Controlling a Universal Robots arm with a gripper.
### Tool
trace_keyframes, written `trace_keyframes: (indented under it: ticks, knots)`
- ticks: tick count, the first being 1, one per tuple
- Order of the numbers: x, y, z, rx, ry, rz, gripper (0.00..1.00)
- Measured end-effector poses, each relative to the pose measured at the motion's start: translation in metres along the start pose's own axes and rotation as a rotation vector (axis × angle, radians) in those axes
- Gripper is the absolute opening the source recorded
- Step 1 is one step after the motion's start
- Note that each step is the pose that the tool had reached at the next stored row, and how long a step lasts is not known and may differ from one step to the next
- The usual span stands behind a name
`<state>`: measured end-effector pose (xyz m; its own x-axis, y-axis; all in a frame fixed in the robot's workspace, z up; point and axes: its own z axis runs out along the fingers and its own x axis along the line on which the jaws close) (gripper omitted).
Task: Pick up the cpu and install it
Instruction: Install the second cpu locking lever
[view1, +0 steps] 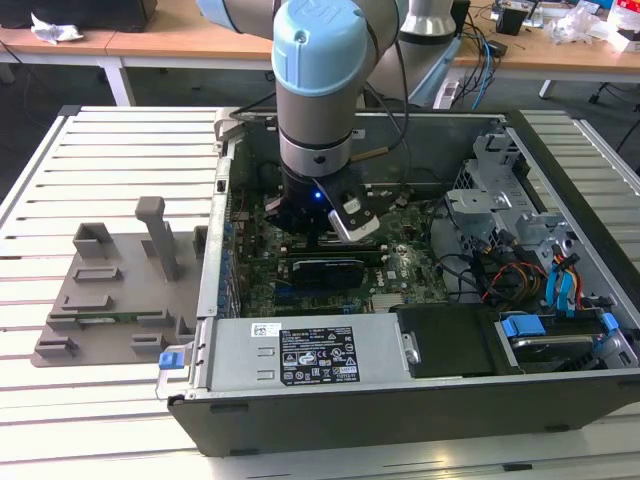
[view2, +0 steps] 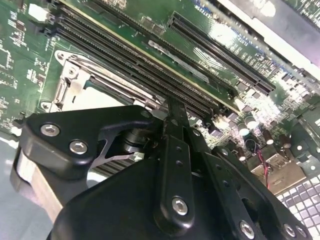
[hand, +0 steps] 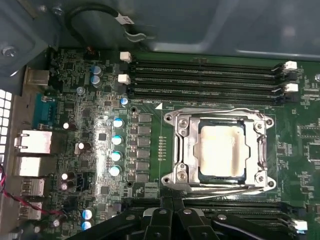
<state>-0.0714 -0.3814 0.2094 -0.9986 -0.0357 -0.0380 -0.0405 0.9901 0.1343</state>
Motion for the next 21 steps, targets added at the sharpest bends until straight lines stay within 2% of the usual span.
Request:
trace_keyframes:
  ticks: [2,6,11,14,15,16,17,20,21]
  knots:
    - [0.0016,0.0015,0.0018,-0.0036,-0.0002,0.000,0.11]
    - [0.0024,0.0022,0.0067,-0.0044,0.0002,0.000,0.11]
    - [0.0023,0.0076,0.0106,-0.0135,-0.0007,0.000,0.11]
    - [0.0024,0.0077,0.0096,-0.0131,-0.0006,0.000,0.11]
    - [0.0023,0.0082,0.0064,-0.0116,-0.0010,0.000,0.11]
    - [0.0021,0.0090,0.0003,-0.0009,-0.0003,-0.001,0.11]
    - [0.0020,0.0093,-0.0020,0.0044,0.0000,-0.001,0.11]
    - [-0.0008,0.0102,-0.0056,0.0216,0.0007,-0.002,0.11]
    - [-0.0065,0.0113,-0.0053,0.0349,0.0020,-0.002,0.11]
